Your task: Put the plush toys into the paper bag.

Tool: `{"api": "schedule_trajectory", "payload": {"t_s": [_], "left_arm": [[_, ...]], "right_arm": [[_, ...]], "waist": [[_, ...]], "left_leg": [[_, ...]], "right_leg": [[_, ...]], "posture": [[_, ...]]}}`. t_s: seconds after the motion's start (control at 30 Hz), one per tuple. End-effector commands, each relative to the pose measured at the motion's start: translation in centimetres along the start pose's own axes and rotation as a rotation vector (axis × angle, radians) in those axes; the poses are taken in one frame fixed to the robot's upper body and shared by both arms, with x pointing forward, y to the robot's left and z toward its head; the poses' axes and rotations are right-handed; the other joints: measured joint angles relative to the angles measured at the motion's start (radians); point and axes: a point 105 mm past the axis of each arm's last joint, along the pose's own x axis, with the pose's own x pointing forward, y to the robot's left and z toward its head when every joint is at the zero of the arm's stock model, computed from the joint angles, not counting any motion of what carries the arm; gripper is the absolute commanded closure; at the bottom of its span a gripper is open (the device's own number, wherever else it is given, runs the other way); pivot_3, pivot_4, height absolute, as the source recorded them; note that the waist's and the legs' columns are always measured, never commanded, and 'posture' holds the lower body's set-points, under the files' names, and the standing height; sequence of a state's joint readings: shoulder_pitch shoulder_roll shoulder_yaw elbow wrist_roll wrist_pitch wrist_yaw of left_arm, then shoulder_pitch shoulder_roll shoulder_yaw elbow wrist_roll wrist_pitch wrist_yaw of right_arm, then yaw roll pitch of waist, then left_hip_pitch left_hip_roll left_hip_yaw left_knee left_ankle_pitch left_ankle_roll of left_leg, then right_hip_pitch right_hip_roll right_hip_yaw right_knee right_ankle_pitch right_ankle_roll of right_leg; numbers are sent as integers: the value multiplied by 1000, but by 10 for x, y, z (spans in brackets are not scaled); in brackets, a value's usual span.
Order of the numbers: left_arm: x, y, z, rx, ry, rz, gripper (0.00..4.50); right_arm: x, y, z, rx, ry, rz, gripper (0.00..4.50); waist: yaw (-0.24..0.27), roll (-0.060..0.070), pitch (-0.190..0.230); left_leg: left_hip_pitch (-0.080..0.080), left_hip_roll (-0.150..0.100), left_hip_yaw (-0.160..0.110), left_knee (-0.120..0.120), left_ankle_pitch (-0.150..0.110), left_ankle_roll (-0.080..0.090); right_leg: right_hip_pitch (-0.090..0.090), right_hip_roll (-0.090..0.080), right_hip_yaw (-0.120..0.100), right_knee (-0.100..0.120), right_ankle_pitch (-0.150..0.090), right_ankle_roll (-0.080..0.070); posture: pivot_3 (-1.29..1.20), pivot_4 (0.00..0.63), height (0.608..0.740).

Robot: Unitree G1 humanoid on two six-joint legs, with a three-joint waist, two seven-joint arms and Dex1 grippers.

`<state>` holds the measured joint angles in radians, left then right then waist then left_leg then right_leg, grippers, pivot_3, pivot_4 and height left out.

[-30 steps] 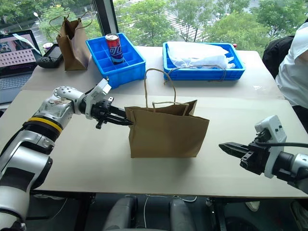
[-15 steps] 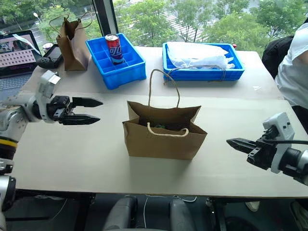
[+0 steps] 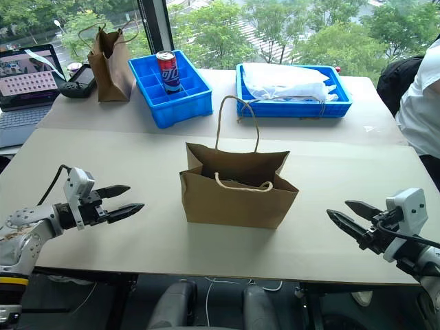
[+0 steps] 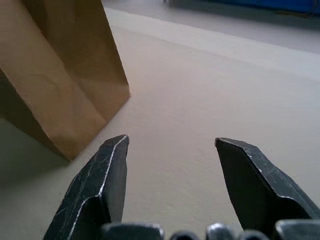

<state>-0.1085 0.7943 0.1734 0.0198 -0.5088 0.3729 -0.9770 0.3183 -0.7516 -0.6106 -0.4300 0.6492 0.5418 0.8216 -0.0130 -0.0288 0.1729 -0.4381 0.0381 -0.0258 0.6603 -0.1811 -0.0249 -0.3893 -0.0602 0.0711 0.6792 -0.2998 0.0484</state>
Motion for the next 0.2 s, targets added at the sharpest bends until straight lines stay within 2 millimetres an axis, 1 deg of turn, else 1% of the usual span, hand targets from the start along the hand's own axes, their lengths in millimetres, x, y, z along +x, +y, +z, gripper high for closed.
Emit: {"api": "schedule_trajectory", "payload": {"t_s": [0.03, 0.17, 0.2], "left_arm": [[-2, 1, 0, 77, -1, 22, 0], [-1, 2, 1, 87, -14, 25, 0], [-1, 0, 2, 69, -19, -7, 0]], "right_arm": [[-4, 2, 16, -82, -54, 11, 91], [-4, 0, 19, -98, -69, 8, 91], [-2, 1, 19, -97, -70, 11, 91]], "waist": [[-1, 0, 0], [-1, 0, 0], [-1, 0, 0]], "left_leg": [[0, 0, 0, 0, 0, 0], [1, 0, 0, 0, 0, 0], [1, 0, 0, 0, 0, 0]], "right_leg": [[0, 0, 0, 0, 0, 0], [0, 0, 0, 0, 0, 0], [0, 0, 0, 0, 0, 0]], "posture": [[0, 150, 698], [0, 150, 698], [0, 150, 698]]}}
